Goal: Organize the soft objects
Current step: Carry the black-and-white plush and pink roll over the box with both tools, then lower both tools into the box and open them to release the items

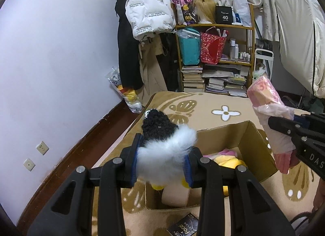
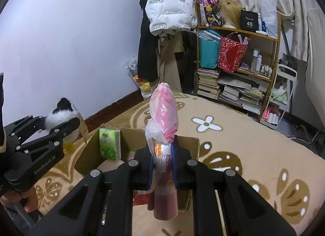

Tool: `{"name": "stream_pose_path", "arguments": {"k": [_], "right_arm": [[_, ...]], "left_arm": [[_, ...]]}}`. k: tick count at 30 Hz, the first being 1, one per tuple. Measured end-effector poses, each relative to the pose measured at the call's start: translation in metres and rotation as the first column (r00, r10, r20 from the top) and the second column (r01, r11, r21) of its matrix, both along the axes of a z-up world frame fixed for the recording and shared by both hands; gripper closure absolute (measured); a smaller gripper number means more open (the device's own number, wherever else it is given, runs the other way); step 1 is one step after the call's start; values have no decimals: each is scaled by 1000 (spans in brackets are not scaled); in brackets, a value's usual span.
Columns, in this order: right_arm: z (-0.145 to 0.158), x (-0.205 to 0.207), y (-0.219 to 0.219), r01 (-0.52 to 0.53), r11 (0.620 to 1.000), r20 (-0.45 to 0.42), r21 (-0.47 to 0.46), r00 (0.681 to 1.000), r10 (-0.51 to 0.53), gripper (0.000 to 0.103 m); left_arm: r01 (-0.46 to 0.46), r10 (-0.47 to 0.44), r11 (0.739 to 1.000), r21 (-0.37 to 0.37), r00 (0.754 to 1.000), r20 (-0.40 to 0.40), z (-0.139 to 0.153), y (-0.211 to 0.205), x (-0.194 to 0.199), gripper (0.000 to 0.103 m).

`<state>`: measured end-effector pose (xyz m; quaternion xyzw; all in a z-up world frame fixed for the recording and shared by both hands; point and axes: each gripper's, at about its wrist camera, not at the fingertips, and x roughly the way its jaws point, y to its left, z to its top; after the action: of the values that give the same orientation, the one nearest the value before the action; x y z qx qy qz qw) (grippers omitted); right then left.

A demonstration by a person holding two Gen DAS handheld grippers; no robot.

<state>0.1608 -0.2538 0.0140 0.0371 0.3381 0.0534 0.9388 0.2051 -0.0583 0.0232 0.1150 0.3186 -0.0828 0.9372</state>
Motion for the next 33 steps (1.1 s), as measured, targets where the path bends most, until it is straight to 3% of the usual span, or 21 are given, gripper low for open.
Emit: {"name": "stream_pose_path", "arguments": {"k": [8,12,21,33], "right_arm": [[-21,14,-1,-8,1000,-30,11,1000,8,87],[-29,23,5,-14,999,-40,-33,999,13,87],[-51,34,11,-41,997,-86,-72,996,35,87],[-76,43,13,-42,992,-159,-118,987,23,87]], "left_arm": [[-9,8,1000,-17,1000,-18,-20,0,11,69],[-2,1,1000,-22,999,-34,-35,-1,18,69],[29,-27,999,23,997,-74,-61,-9,27,69],[31,-27,999,30,991,-135,-83,-10,30,69]]}}
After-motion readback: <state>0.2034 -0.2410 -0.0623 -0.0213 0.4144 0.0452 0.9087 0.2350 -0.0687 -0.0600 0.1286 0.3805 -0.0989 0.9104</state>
